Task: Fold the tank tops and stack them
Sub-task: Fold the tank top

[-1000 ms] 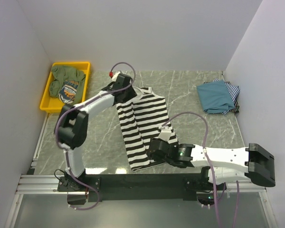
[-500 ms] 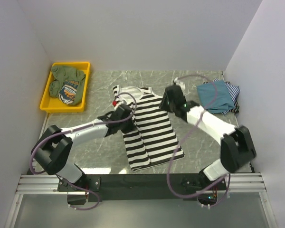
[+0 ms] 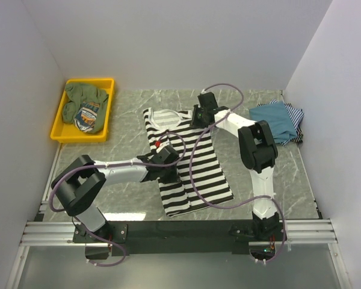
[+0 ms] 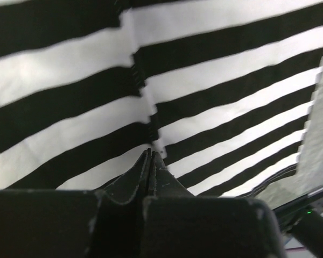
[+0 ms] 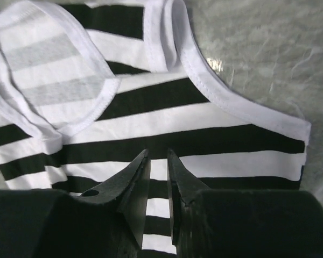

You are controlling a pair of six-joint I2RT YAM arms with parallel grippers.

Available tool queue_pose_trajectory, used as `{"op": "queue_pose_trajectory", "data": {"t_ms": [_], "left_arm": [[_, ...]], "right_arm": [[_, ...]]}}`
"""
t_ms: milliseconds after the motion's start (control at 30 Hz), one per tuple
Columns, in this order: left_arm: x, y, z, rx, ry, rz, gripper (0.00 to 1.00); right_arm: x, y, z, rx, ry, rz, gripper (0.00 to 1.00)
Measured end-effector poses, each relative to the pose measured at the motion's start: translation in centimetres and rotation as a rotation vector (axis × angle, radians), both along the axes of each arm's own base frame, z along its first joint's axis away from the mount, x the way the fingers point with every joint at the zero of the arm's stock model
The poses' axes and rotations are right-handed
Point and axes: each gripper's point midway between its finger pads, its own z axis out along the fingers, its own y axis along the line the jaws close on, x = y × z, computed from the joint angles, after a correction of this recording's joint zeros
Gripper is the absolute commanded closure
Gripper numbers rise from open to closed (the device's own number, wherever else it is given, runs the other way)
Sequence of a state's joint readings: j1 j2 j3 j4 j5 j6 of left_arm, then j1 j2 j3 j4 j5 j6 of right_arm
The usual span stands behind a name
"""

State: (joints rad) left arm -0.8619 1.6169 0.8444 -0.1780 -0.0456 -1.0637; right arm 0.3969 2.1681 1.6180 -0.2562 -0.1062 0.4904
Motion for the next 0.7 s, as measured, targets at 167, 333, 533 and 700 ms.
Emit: {"op": "queue_pose_trajectory", "data": {"t_ms": [167,333,533,700], "left_arm": [[-1.2,0.6,-1.2,0.019,0.041,-0.018,0.99],[-1.4,0.2,-1.2,0.006,0.051,-0.037,0.99],[-1.7,0.6,-1.2,0.000,0.082,-0.059,0.99],[-1.1,3.7,-1.4,0.016,0.134,-0.020,0.99]], "right_arm": [[-1.0,0.0,-1.6,-0.006,0.048,0.003,0.70],[-1.8,-1.3,-2.5,-0.047,0.063,-0.036,0.67],[-3.3,-2.9,-2.6,-0.080,0.067,-0.091,0.65],[-6.0,-4.5,-2.7,-0.087,0.078,-0.130,0.64]]}}
